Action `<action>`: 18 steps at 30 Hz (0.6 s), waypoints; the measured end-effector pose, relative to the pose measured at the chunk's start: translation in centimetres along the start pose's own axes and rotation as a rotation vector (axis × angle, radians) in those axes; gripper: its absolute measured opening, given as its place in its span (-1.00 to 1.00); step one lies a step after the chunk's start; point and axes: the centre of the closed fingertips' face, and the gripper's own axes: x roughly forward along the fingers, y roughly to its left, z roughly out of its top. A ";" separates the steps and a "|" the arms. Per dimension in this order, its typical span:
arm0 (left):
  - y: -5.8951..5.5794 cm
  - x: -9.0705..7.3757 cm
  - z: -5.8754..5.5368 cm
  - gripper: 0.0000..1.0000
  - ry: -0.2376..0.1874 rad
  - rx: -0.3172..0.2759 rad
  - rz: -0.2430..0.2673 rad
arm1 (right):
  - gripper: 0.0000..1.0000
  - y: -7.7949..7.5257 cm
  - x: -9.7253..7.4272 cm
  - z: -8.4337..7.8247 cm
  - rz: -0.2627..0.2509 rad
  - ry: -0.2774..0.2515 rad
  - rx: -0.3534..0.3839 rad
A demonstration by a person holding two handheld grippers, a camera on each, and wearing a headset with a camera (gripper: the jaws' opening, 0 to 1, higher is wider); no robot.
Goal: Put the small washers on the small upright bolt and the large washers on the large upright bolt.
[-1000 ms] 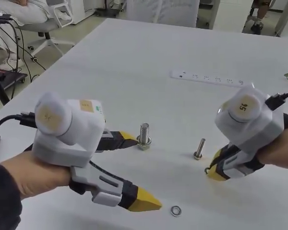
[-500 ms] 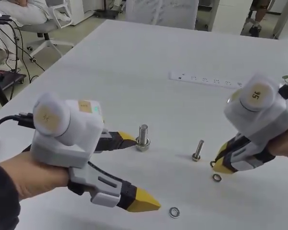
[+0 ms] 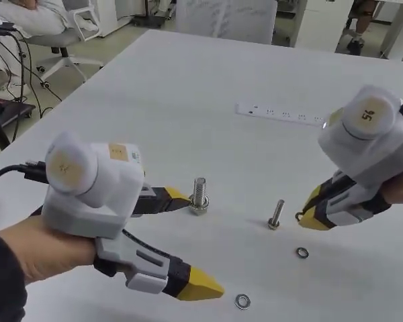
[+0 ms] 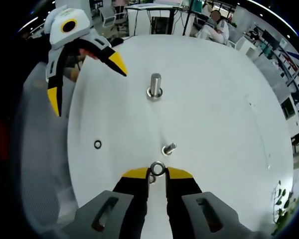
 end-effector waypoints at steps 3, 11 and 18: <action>0.0 0.0 0.0 0.66 -0.002 -0.001 0.000 | -0.72 -0.4 -0.4 0.5 -0.009 -0.009 -0.003; 0.1 0.0 0.0 0.66 -0.007 -0.003 0.000 | -0.73 -0.9 -0.5 1.6 -0.018 -0.020 -0.020; 0.3 -0.1 -0.1 0.66 -0.008 -0.007 0.004 | -0.73 -1.4 0.1 2.2 -0.021 -0.017 -0.034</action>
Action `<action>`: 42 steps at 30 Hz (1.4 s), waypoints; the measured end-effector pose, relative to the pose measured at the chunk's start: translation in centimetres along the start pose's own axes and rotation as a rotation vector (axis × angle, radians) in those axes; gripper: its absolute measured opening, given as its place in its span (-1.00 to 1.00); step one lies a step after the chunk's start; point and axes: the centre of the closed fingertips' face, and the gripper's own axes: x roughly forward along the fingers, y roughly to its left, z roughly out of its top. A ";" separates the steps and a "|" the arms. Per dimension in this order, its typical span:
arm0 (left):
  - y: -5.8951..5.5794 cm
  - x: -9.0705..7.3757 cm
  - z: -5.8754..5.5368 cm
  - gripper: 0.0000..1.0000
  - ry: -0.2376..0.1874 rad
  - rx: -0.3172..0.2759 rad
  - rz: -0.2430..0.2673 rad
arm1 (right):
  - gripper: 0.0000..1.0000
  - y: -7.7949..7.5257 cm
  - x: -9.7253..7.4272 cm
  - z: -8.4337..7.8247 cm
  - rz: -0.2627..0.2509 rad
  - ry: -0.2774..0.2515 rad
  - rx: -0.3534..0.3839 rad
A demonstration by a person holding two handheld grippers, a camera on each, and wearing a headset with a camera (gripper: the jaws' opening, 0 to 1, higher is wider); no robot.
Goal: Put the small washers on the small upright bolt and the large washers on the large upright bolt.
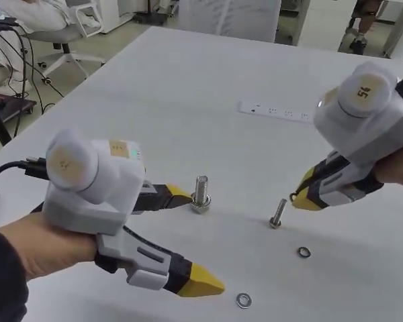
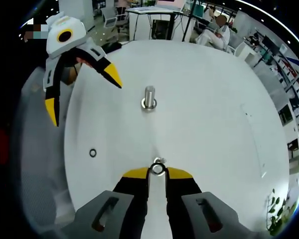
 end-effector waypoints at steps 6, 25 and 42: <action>0.1 0.0 -0.3 0.66 0.001 -0.005 0.003 | -0.73 -0.3 0.4 0.2 0.007 0.006 -0.007; 0.2 -0.2 -0.6 0.66 -0.004 -0.018 0.012 | -0.73 -0.6 1.9 -0.1 0.036 0.055 -0.039; 0.5 -0.5 -0.8 0.66 -0.005 -0.027 0.015 | -0.73 -0.4 2.4 -0.1 0.054 0.079 -0.044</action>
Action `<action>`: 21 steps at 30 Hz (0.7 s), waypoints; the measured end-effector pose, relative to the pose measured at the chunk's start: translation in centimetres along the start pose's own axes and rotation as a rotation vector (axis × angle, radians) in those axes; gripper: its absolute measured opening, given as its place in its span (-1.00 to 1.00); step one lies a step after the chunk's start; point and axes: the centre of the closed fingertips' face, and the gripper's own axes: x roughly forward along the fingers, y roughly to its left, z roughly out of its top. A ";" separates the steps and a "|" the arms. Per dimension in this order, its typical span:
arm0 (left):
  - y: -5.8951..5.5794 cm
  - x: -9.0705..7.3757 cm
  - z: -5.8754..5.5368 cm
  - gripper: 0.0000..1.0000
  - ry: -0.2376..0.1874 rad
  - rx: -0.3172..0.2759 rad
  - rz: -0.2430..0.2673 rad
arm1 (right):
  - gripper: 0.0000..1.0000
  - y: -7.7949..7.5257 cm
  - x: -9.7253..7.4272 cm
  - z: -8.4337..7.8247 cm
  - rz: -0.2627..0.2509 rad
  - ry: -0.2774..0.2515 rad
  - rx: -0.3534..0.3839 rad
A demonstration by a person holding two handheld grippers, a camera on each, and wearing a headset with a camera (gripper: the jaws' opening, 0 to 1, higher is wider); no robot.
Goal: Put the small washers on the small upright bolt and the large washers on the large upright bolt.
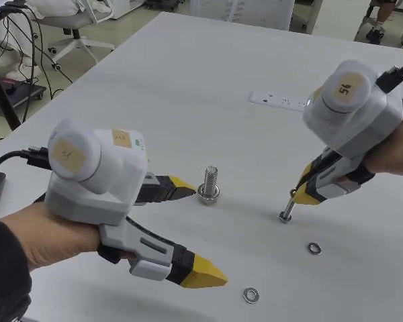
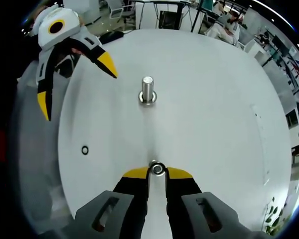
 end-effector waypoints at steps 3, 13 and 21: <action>0.0 0.0 0.0 0.66 0.000 -0.001 0.000 | -0.73 0.0 0.1 0.0 0.005 0.003 0.000; 0.1 -0.1 -0.1 0.66 0.001 -0.004 0.002 | -0.73 0.0 1.0 -0.4 0.016 0.022 -0.001; 0.0 -0.1 -0.1 0.66 0.005 -0.007 0.004 | -0.73 0.3 2.6 -1.1 0.038 0.027 0.020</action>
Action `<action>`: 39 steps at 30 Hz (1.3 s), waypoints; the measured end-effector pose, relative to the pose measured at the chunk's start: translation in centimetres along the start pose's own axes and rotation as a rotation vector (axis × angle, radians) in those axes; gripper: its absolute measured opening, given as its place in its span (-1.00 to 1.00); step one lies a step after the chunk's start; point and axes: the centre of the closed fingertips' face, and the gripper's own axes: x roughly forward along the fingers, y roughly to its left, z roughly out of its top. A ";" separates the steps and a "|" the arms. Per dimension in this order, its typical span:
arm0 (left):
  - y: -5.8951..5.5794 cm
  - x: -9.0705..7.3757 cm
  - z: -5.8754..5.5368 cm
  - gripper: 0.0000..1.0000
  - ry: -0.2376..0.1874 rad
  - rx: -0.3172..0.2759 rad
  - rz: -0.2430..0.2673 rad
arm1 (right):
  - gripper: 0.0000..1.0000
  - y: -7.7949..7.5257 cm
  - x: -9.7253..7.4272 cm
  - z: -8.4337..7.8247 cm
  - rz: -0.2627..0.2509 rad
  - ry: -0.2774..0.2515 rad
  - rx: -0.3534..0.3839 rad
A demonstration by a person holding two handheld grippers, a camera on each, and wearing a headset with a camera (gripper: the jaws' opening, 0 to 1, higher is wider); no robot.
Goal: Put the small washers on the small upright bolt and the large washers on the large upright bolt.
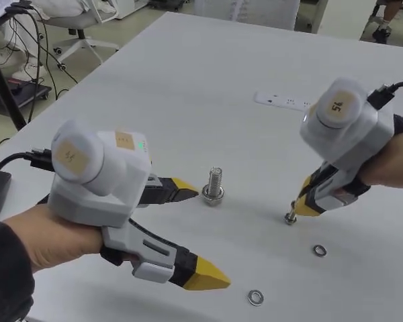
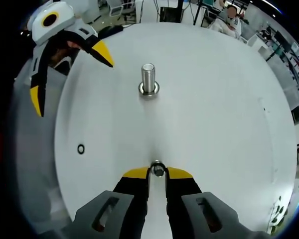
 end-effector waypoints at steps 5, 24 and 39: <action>-0.1 0.1 -0.1 0.66 0.004 -0.001 -0.001 | -0.73 0.1 1.1 -0.2 0.004 0.000 0.008; 0.0 0.1 -0.4 0.66 0.010 -0.008 0.003 | -0.72 0.1 2.2 -0.3 0.010 -0.018 0.023; -0.1 0.2 -0.4 0.65 0.009 -0.006 0.003 | -0.55 0.2 1.8 -0.3 0.011 -0.037 0.025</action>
